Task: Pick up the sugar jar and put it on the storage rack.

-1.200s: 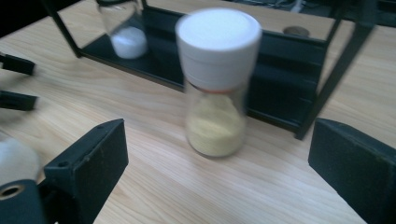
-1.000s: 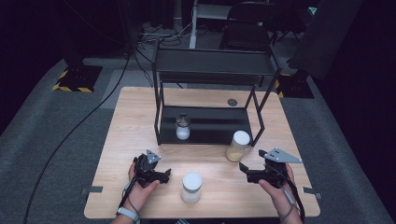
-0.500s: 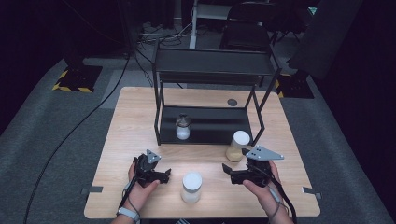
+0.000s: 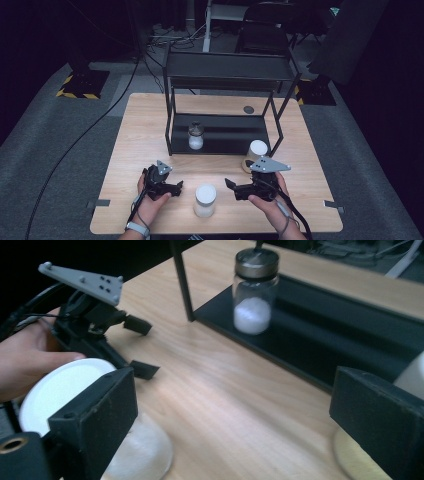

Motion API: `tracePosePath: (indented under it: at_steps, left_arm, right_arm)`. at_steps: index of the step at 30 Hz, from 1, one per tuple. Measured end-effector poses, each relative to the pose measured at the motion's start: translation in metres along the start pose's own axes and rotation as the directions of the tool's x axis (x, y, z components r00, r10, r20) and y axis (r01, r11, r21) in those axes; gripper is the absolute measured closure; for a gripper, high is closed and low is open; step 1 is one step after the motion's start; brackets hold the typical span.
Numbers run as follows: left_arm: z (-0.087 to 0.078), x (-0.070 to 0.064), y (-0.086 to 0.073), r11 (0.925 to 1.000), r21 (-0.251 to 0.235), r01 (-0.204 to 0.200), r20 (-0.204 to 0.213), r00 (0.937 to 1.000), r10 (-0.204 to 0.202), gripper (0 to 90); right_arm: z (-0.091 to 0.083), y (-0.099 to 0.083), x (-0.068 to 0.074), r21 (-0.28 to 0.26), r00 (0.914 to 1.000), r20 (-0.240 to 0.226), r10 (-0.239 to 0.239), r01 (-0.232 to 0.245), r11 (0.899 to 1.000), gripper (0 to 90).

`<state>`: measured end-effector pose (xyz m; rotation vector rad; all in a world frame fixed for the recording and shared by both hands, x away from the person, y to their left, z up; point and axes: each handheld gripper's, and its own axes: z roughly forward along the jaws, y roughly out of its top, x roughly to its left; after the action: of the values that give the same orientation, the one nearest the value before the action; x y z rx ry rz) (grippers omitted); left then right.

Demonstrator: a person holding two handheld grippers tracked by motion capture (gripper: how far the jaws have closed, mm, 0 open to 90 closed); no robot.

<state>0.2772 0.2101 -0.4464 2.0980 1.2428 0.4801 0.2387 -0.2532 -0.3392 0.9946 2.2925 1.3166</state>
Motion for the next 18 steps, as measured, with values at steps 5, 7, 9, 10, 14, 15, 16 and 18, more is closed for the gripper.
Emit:
tracePosePath:
  at_steps: [5,7,9,10,14,15,16,18]
  left_arm:
    - [0.000,0.000,0.000,1.0000,-0.001,0.000,0.000,1.0000,0.000,0.4]
    - [0.000,0.000,0.000,1.0000,-0.001,-0.001,0.000,1.0000,0.001,0.4]
    - [0.000,0.000,0.000,1.0000,-0.001,-0.001,0.000,1.0000,0.001,0.4]
    - [0.000,0.000,0.000,1.0000,-0.001,-0.001,0.000,1.0000,0.001,0.4]
    - [0.000,0.000,0.000,1.0000,-0.001,-0.001,0.001,1.0000,0.001,0.4]
    - [0.000,0.000,0.000,1.0000,-0.001,-0.001,0.001,1.0000,0.001,0.4]
    - [0.000,0.000,0.000,1.0000,-0.001,-0.002,0.000,1.0000,0.002,0.4]
    - [0.000,0.000,0.000,1.0000,-0.002,-0.002,0.001,1.0000,0.002,0.3]
  right_arm:
    - [0.004,0.003,0.005,0.002,0.9998,-0.018,-0.003,0.003,1.000,4.7]
    - [0.006,0.003,0.007,-0.001,0.9997,-0.018,-0.015,0.015,1.000,4.6]
    - [0.007,0.004,0.009,0.001,0.9997,-0.018,-0.018,0.018,1.000,4.5]
    - [0.009,0.006,0.011,0.013,0.9996,-0.022,-0.020,0.021,1.000,4.6]
    - [0.014,0.009,0.015,0.021,0.9990,-0.037,-0.026,0.027,0.999,4.5]
    - [0.015,0.009,0.017,0.020,0.9987,-0.043,-0.027,0.028,0.999,4.5]
    - [0.015,0.009,0.017,0.020,0.9987,-0.043,-0.027,0.028,0.999,4.5]
    - [0.017,0.008,0.021,0.006,0.9982,-0.050,-0.034,0.035,0.999,4.4]
